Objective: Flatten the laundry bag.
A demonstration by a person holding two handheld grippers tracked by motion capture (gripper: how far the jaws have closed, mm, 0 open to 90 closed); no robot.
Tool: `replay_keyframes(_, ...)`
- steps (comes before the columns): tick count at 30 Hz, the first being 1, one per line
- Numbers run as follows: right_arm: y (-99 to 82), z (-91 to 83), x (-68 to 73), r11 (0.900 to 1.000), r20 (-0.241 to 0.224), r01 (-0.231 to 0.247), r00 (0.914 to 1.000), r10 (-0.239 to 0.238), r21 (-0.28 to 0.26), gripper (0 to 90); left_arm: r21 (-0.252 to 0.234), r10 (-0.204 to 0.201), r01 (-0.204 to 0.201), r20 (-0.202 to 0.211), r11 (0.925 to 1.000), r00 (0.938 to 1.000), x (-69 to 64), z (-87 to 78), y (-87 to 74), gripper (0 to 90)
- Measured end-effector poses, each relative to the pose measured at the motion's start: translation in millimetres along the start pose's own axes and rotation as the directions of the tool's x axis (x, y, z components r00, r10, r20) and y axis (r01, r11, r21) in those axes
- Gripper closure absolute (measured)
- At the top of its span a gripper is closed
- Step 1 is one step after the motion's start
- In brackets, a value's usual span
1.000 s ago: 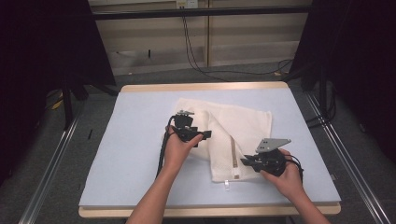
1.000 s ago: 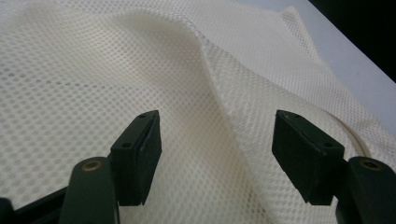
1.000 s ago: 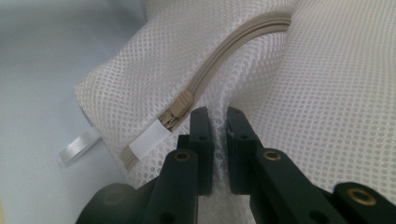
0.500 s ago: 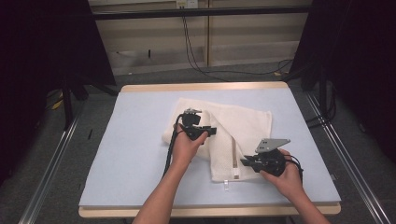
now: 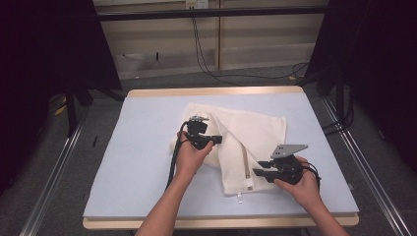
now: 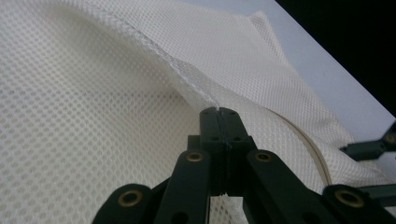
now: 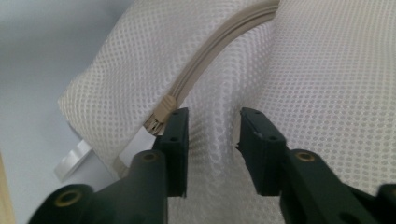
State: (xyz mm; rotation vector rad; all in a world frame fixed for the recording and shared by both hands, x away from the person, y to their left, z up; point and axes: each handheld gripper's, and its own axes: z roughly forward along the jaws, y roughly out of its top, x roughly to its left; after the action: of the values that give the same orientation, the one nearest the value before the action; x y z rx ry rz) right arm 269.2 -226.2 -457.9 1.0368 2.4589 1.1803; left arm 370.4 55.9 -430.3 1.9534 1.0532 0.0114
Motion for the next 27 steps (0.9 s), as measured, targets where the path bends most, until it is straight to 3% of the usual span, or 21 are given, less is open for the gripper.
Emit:
replay_keyframes(4,1.3,-3.1,-4.2,0.9991,0.007,-0.041,0.9991,0.041,-0.011,45.0,-0.004,0.012,-0.011,0.017,0.9999,0.9998,-1.6,-11.4,-9.9,90.0)
replay_keyframes(10,5.8,-2.4,-3.2,0.9984,-0.007,-0.049,0.9988,0.048,-0.029,41.1,-0.026,0.029,-0.028,0.039,0.9993,0.9988,-5.6,-27.3,-25.6,90.0)
replay_keyframes(18,19.6,4.0,7.9,0.9968,-0.035,-0.062,0.9976,0.061,-0.05,35.6,-0.043,0.053,-0.051,0.047,0.9978,0.9975,-12.0,-35.3,-41.3,89.9)
replay_keyframes(20,22.5,6.1,9.5,0.9962,-0.044,-0.07,0.9967,0.068,-0.052,37.6,-0.043,0.055,-0.053,0.051,0.9977,0.9972,-11.1,-37.2,-44.6,89.9)
replay_keyframes(23,25.3,7.7,11.1,0.995,-0.026,-0.07,0.9973,0.069,-0.071,48.5,-0.049,0.049,-0.046,0.061,0.9978,0.9969,-10.9,-41.2,-49.6,89.8)
replay_keyframes(25,26.6,10.0,11.7,0.9947,-0.034,-0.065,0.9974,0.063,-0.08,58.2,-0.056,0.045,-0.041,0.064,0.9975,0.9969,-11.2,-43.3,-52.5,89.8)
replay_keyframes(27,27.8,12.8,13.6,0.9961,-0.042,-0.058,0.9976,0.055,-0.067,62.4,-0.056,0.052,-0.048,0.064,0.9973,0.9966,-11.1,-44.6,-55.1,89.7)
